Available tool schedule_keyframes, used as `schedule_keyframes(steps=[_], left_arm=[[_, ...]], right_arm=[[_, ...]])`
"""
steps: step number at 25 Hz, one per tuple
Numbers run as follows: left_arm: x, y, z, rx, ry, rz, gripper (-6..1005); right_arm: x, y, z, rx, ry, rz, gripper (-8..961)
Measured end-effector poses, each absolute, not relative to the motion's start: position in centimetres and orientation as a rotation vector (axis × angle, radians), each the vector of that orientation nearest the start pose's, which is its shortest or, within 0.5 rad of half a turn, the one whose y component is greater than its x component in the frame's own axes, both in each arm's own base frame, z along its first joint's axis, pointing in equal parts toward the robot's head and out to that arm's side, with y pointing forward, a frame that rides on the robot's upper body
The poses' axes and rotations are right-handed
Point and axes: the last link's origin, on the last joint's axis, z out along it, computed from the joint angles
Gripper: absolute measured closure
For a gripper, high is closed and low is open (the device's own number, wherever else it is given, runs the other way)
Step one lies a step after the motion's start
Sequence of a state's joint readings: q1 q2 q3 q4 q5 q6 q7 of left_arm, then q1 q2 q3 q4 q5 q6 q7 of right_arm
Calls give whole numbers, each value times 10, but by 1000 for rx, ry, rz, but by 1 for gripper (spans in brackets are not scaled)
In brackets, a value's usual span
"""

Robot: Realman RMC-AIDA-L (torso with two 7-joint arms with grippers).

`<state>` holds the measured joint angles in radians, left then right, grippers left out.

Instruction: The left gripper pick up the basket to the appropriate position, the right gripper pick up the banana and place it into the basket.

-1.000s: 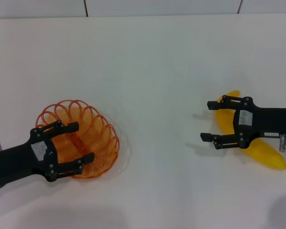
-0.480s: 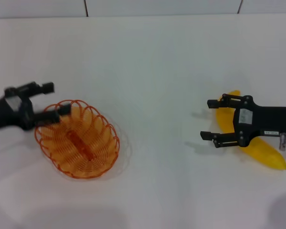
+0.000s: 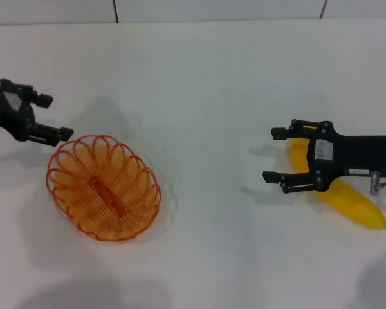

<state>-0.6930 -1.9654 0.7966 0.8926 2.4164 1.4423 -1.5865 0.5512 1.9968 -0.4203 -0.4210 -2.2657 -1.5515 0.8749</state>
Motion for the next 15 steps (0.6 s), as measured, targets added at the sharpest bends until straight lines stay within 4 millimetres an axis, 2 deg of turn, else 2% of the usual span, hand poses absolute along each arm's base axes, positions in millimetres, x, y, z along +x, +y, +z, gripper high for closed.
schedule_keyframes(steps=[7, 8, 10, 15], left_arm=[[-229, 409, 54, -2734, -237, 257, 137], [-229, 409, 54, -2734, -237, 257, 137], [-228, 409, 37, -2796, -235, 308, 137], [-228, 407, 28, -2832, -238, 332, 136]], right_arm=[[307, 313, -1, -2758, 238, 520, 72], [306, 314, -1, -2759, 237, 522, 72], [304, 315, -1, -2762, 236, 524, 72], [303, 317, -1, -2764, 239, 525, 72]])
